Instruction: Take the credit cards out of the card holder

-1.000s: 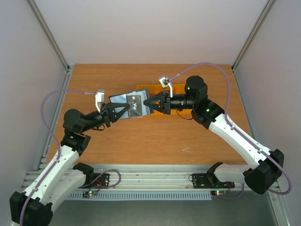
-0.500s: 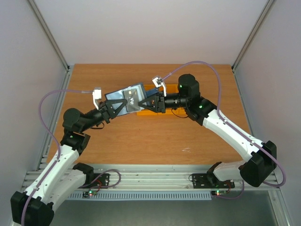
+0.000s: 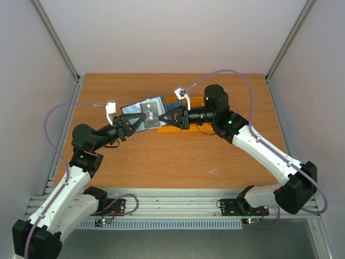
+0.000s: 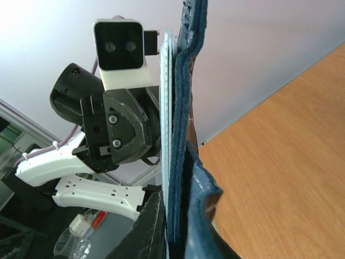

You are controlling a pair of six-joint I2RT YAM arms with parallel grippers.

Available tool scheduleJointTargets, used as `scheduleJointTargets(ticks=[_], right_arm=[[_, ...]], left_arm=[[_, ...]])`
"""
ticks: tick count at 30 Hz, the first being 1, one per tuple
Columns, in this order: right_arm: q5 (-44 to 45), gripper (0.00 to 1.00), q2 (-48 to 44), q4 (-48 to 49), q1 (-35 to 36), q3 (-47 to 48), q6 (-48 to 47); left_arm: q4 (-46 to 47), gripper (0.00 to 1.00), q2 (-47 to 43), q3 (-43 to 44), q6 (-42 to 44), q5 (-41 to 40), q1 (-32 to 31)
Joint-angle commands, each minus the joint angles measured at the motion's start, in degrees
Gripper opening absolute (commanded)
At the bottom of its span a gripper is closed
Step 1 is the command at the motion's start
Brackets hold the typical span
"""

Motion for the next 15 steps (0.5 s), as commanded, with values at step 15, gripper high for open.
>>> scheduleJointTargets(ticks=[15], right_arm=[[-2.42,0.01,-2.73,3.05,-1.03,1.47,0.82]], left_arm=[[2.5,0.02,0.38,0.85,4.35,5.09,0.34]])
